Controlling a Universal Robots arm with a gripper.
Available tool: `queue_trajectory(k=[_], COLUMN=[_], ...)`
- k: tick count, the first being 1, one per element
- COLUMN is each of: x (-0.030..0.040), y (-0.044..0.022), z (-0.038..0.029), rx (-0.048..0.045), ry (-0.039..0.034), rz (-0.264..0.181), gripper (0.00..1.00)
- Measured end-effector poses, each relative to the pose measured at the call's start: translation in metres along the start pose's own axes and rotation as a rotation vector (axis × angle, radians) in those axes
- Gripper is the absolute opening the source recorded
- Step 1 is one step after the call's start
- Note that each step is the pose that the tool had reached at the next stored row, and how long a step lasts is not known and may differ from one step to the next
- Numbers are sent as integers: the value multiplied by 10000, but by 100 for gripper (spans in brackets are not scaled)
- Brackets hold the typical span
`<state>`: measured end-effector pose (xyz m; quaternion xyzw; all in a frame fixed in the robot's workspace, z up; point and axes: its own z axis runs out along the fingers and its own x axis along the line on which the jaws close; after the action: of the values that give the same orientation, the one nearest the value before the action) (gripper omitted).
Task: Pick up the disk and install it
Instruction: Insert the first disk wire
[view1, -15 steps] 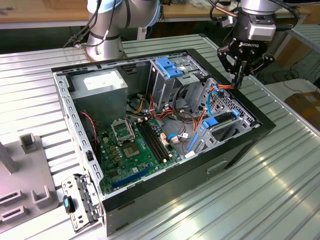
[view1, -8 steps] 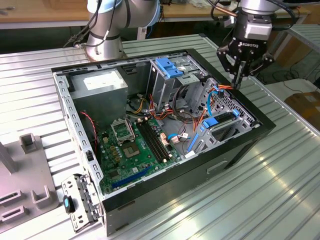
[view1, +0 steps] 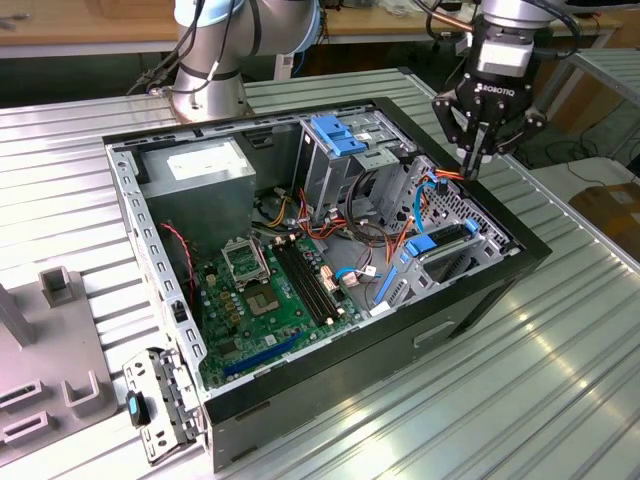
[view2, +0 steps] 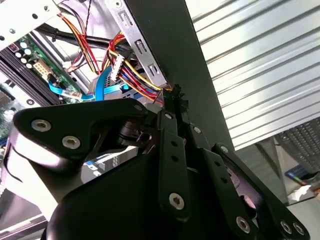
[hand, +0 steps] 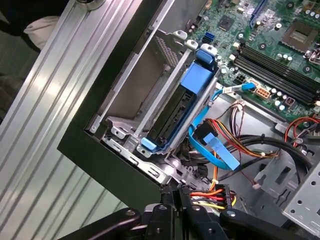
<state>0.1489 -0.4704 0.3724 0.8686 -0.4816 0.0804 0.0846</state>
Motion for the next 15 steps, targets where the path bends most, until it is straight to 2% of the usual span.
queue_trajectory(k=[5, 9, 12, 15], x=[0, -1, -1, -5], y=[0, 0, 2, 8], z=[0, 0, 0, 0], rx=[-167, -221, -313, -338], ry=[-52, -70, -98, -106], rz=[733, 973, 1377, 1488], gripper=[16, 16, 16, 16])
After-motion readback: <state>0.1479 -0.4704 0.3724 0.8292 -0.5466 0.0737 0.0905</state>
